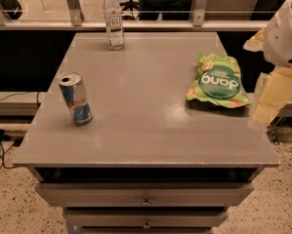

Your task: Knock redbull can over

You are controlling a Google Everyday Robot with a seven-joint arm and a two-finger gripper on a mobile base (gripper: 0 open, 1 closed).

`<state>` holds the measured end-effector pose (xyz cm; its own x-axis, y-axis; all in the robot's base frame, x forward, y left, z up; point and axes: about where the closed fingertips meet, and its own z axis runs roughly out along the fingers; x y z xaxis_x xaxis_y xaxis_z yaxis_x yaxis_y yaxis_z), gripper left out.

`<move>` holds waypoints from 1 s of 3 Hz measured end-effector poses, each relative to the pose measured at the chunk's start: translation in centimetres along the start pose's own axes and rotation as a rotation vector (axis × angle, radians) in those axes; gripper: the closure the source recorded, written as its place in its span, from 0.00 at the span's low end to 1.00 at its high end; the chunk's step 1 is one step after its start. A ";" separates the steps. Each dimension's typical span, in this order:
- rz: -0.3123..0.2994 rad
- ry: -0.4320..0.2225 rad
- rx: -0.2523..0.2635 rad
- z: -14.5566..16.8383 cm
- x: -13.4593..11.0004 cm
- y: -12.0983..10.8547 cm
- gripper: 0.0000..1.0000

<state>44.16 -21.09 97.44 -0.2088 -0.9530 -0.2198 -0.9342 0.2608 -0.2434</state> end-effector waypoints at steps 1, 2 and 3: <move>-0.025 -0.085 -0.048 2.1 -2.9 0.5 0.00; -0.067 -0.250 -0.114 5.3 -8.8 1.5 0.00; -0.095 -0.426 -0.153 8.6 -16.6 2.0 0.00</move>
Offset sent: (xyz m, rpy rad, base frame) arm 0.0353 0.1747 -0.0521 0.4434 0.0486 0.2679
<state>48.23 -3.39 92.49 -0.0128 -0.8148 -0.5797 -0.9820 0.1194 -0.1462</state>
